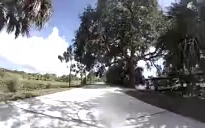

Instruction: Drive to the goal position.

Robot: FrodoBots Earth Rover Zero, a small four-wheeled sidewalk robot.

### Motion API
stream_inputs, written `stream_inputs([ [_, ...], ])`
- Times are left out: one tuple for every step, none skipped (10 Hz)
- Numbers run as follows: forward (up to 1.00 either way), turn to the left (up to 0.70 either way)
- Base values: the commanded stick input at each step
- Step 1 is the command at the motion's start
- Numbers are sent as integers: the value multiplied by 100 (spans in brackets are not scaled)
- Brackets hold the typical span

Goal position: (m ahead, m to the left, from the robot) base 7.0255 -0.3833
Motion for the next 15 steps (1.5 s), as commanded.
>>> stream_inputs([
  [85,0],
  [85,0],
  [85,0],
  [85,0],
  [85,0],
  [85,0],
  [85,0],
  [85,0],
  [85,0],
  [85,0],
  [85,0],
  [85,0],
  [85,0],
  [85,0],
  [85,0],
])
